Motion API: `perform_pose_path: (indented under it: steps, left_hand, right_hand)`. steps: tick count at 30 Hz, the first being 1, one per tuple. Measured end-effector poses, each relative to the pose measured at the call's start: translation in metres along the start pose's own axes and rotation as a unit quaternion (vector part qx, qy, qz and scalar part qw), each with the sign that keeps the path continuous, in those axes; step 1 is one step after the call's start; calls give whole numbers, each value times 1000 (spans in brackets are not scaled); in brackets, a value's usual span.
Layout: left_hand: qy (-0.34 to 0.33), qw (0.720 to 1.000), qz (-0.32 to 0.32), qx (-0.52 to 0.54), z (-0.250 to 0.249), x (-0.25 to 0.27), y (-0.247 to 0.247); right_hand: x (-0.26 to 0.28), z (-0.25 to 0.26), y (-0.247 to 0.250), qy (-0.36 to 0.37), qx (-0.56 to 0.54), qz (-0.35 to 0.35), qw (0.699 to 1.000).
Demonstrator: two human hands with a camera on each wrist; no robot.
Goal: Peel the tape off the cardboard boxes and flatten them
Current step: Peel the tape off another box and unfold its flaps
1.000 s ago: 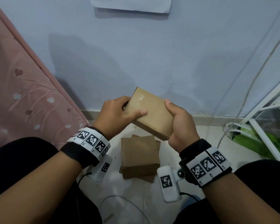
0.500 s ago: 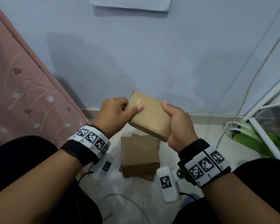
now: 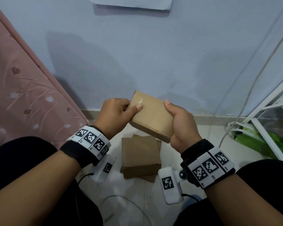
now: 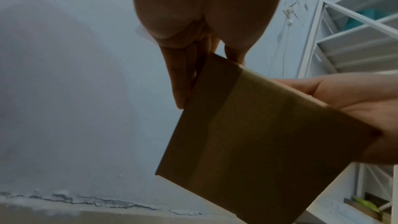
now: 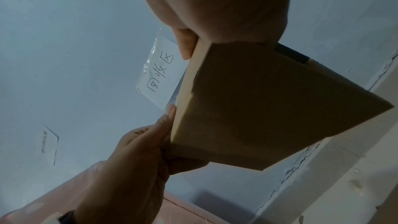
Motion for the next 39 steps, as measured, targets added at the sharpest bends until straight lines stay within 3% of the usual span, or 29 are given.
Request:
perform_pose_path:
  steps: [6, 10, 19, 24, 29, 34, 39]
  left_hand:
    - [13, 998, -60, -6, -1, 1, 12]
    - [56, 996, -62, -4, 6, 1, 9]
    - [33, 993, -113, -6, 1, 2, 19]
    - [64, 994, -86, -27, 4, 1, 9]
    - [40, 996, -75, 8, 4, -3, 10]
    - [75, 995, -66, -3, 8, -3, 5]
    - [56, 997, -51, 22, 6, -3, 0]
  right_hand:
    - [2, 2, -2, 1, 1, 10, 1000]
    - [6, 1, -6, -2, -2, 15, 1000]
    - [4, 5, -6, 25, 3, 8, 1000]
    - [-1, 6, -7, 57, 14, 15, 998]
    - [-4, 7, -4, 77, 23, 11, 997]
    - [-5, 9, -3, 94, 37, -5, 995]
    - [-9, 14, -3, 119, 60, -9, 991]
Point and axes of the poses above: each hand's wrist, its own x-axis away from the middle knuckle, its own y-axis out of the back of the hand, z = x × y, the point moved 9 cm from there along -x, towards the middle knuckle, and after that the axes turned 13 degrees about y, right-handed, at the moved point
